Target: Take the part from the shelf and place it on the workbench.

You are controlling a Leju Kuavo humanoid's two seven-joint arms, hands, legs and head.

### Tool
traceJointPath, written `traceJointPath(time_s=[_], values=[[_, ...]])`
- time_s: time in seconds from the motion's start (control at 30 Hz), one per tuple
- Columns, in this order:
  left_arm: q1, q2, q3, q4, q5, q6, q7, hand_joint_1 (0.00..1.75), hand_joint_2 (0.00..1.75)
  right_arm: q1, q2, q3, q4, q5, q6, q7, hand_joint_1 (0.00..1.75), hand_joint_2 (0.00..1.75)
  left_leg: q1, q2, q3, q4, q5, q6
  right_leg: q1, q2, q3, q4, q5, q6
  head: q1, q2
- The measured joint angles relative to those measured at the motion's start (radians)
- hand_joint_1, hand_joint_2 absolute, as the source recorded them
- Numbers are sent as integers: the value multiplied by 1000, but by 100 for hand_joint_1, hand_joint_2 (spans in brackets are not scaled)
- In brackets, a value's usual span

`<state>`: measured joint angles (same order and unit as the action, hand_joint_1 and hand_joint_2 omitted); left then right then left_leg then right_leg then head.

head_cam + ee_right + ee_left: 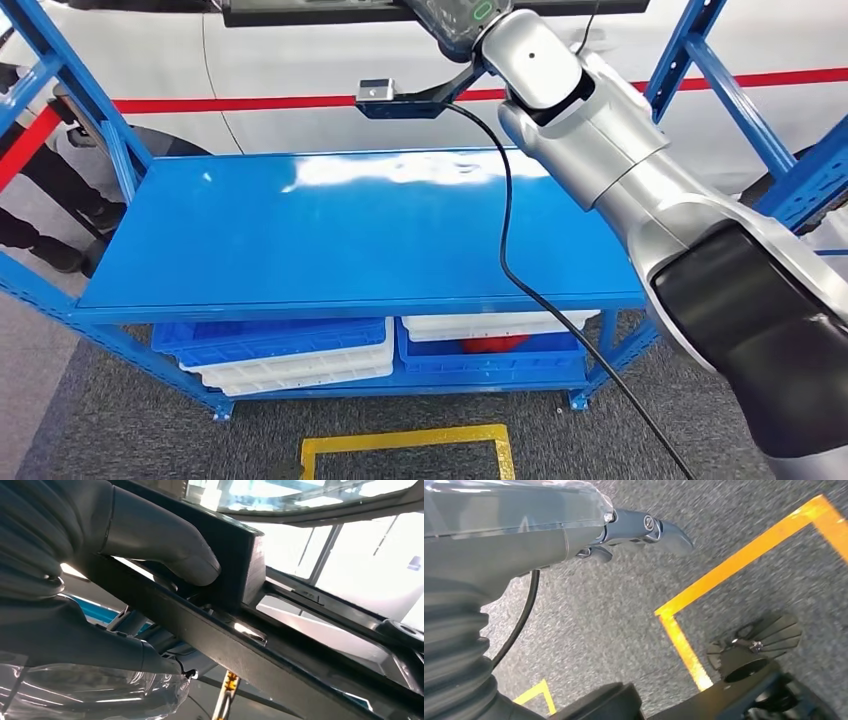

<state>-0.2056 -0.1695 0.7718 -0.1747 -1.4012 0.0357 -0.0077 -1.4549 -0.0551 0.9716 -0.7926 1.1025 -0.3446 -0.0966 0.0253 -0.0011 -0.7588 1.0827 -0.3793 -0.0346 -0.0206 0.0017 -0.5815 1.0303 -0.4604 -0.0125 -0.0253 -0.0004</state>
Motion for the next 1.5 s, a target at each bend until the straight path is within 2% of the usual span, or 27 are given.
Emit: traceJointPath(time_s=[0.07,0.1,0.17,0.23,0.3,0.37,0.43,0.47,0.57,0.6,0.63,0.67,0.73,0.8,0.83,0.93,1.0,1.07,1.1,1.13,1.17,1.23,1.3,1.33,1.37,1.43,1.5], values=[[-1,0,2,0,2,-1,1,0,175,1,0,2,0,0,-2,1,175,175,0,0,-33,140,-107,-4,3,-1,-29,1,23,-7,0,0],[-1,1,3,0,2,-1,2,0,175,3,0,3,0,-1,-3,0,175,175,0,0,-40,202,-133,-5,5,0,-44,1,34,-7,0,0],[-2,1,3,0,1,-2,2,0,175,6,0,8,0,-1,-4,0,175,175,-2,0,-7,234,-118,-1,9,0,-73,2,56,-6,0,0],[-3,2,4,0,1,-2,2,0,175,7,0,12,1,-2,-5,0,175,175,-6,0,90,134,-87,11,11,-1,-96,4,75,-2,0,0],[-4,3,4,0,0,-1,1,0,175,7,0,13,1,-4,-6,0,175,175,-13,-1,188,1,-102,23,13,-3,-108,3,92,6,0,0],[-4,4,4,0,1,0,0,0,175,7,0,13,1,-5,-7,-2,175,175,-20,-2,219,-56,-114,32,12,-6,-112,-3,109,18,0,0],[-2,3,4,0,1,1,0,0,175,7,-1,14,3,-8,-9,-6,175,175,-17,-1,208,-66,-91,44,11,-5,-119,-6,111,30,0,0],[-2,3,4,0,1,1,0,0,175,6,-2,14,5,-11,-10,-7,175,175,-15,2,200,-72,-77,52,11,-4,-127,9,88,34,0,0],[-3,3,5,0,1,2,-1,0,175,5,-4,17,12,-20,-16,-10,175,175,-13,6,164,-77,-42,65,8,-2,-171,168,-51,44,0,0],[-3,3,5,0,1,2,-1,0,175,5,-4,19,13,-22,-17,-11,175,175,-14,6,150,-76,-31,65,8,-2,-181,231,-78,46,0,0],[-3,3,5,0,1,2,-1,0,175,5,-5,22,15,-23,-17,-11,175,175,-14,6,135,-73,-21,64,7,-2,-181,273,-82,48,0,0],[-2,2,6,0,1,2,-1,0,175,5,-5,25,17,-23,-17,-11,175,175,-14,6,120,-70,-11,63,7,-2,-166,283,-65,49,0,0],[-2,2,6,0,1,2,-1,0,175,5,-4,29,20,-24,-17,-11,175,175,-14,6,93,-62,6,58,6,-2,-85,200,-19,46,0,0],[-2,1,6,0,1,4,-2,0,175,4,-3,30,20,-24,-17,-11,175,175,-16,4,74,-54,21,50,10,-1,10,68,-26,37,0,0],[-2,1,6,0,0,5,-2,0,175,2,-2,30,20,-24,-17,-11,175,175,-17,4,69,-55,30,44,13,-1,35,25,-37,32,0,0],[1,0,6,0,-1,8,-3,0,175,0,0,33,22,-25,-15,-10,175,175,-17,2,58,-63,50,27,14,-3,29,-6,-24,12,0,0],[6,0,7,0,-1,9,-4,0,175,0,0,37,23,-25,-13,-9,175,175,-15,1,37,-17,-9,19,8,-7,8,-13,2,-5,0,0],[7,0,7,0,0,10,-5,0,175,-1,1,40,24,-24,-12,-6,175,175,-12,1,6,105,-114,13,8,-7,-20,-13,27,-12,-1,0],[7,0,7,0,0,10,-6,0,175,0,1,42,24,-24,-11,-3,175,175,-11,1,-5,173,-148,10,9,-7,-35,-12,39,-12,-1,0],[7,0,7,0,0,10,-6,0,175,0,1,45,24,-23,-11,0,175,175,-11,1,-7,222,-156,8,9,-7,-50,-10,50,-12,-1,0],[7,0,7,0,0,10,-7,0,175,1,1,47,24,-22,-10,2,175,175,-11,1,5,244,-142,8,9,-7,-66,-8,62,-10,-1,0],[7,0,7,0,0,10,-7,0,175,2,1,51,24,-20,-10,6,175,175,-11,1,77,187,-90,12,10,-6,-95,-4,84,-5,-1,0],[5,0,7,0,1,10,-7,0,175,2,1,53,23,-18,-10,10,175,175,-15,0,188,38,-99,21,12,-6,-114,-2,102,3,-1,0],[4,0,8,0,2,10,-7,0,175,2,0,53,22,-16,-10,13,175,175,-18,-1,224,-19,-113,25,12,-7,-118,-4,112,8,0,0],[4,0,9,0,3,10,-7,0,175,3,0,54,22,-13,-9,15,175,175,-21,-1,242,-55,-126,29,11,-8,-121,-9,123,14,-1,0],[6,0,10,0,4,10,-8,0,175,7,-2,55,22,-7,-8,20,175,175,-21,-1,234,-68,-110,40,10,-8,-123,-21,144,27,-1,0],[6,-2,11,0,4,11,-8,0,175,10,-6,56,22,-4,-7,22,175,175,-16,3,216,-77,-84,55,9,-5,-140,3,105,36,-1,0]])
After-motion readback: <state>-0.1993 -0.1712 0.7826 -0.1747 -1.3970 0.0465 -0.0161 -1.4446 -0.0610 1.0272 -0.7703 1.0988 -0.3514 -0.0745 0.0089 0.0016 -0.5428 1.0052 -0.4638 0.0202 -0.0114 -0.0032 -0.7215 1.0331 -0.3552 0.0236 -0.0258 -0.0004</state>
